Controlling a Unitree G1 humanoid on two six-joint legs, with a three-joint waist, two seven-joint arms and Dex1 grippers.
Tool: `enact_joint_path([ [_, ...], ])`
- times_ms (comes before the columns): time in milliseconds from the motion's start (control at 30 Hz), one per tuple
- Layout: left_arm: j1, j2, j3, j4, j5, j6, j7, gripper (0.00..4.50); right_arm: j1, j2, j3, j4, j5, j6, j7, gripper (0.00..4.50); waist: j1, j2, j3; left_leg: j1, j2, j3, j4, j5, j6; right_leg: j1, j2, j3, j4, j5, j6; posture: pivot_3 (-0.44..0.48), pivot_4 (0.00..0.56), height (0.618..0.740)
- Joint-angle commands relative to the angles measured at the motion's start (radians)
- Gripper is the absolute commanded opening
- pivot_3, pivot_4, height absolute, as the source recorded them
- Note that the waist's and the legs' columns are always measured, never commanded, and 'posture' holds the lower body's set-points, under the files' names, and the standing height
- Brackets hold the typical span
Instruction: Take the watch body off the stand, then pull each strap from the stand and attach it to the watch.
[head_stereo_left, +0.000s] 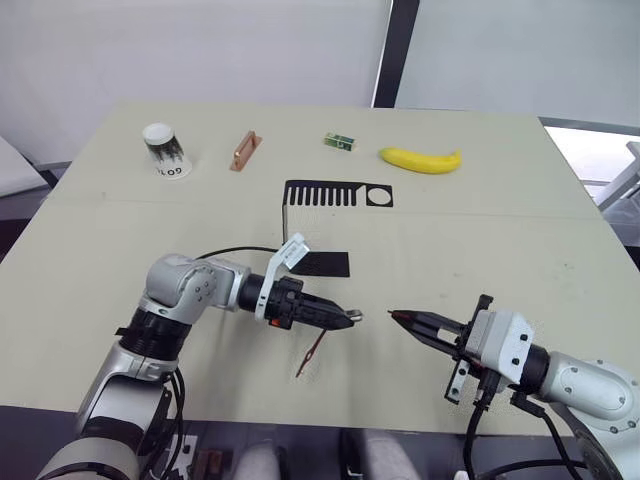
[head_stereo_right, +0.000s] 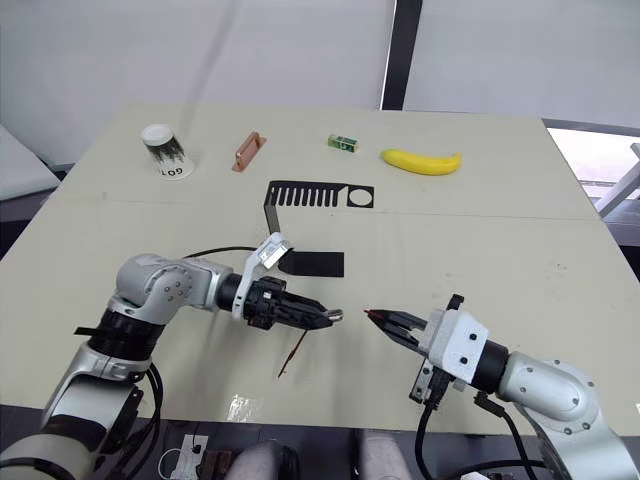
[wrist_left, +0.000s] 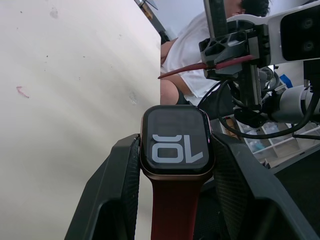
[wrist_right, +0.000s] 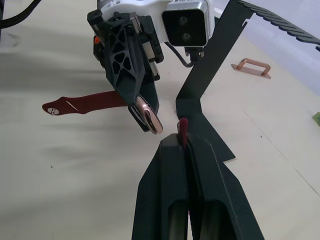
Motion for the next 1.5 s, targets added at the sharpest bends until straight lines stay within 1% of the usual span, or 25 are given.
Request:
enact_joint_path([
  [33,-0.023,-0.036,0.033,-0.002,-0.038,0.053,0.027,1.61,-0.011,-0.015,0.029,-0.036,-0.025,-0.042,0.023,0.00,0.001,-0.001,0.001,0.000,0.000,0.000,0.000,0.000,0.000,0.000,0.000,0.000,0.000,0.000,0.000,0.000,0.150,0.739],
  [167,-0.018,-0.048,0.046,-0.021,-0.054,0.087,0.036,1.61,-0.022,-0.036,0.062,-0.035,-0.041,-0.044,0.035,0.00,-0.002,-0.002,0.001,-0.001,0.000,0.000,0.000,0.000,0.000,0.000,0.000,0.000,0.000,0.000,0.000,0.000,0.150,0.739],
  [400,0.000,-0.022,0.037,-0.057,-0.095,0.101,-0.001,1.61,-0.050,-0.057,0.090,-0.031,-0.055,-0.025,0.038,0.00,0.000,-0.002,0.001,-0.001,0.000,-0.001,0.000,0.000,0.000,0.000,0.000,0.000,0.000,0.000,0.000,0.000,0.150,0.739],
  [700,0.018,-0.014,0.020,-0.046,-0.079,0.080,0.004,1.61,-0.048,-0.069,0.081,-0.025,-0.055,-0.026,0.032,0.00,0.000,-0.002,0.002,-0.001,0.000,-0.001,0.000,0.000,0.000,0.000,0.000,0.000,0.000,0.000,0.000,0.000,0.150,0.739],
  [1500,0.037,-0.046,0.025,-0.077,-0.086,0.081,0.051,1.61,-0.063,-0.063,0.098,0.002,-0.079,-0.043,0.042,0.00,0.000,-0.003,0.002,-0.001,0.000,-0.001,0.000,0.000,0.000,0.000,0.000,0.000,0.000,0.000,0.000,0.000,0.150,0.739],
])
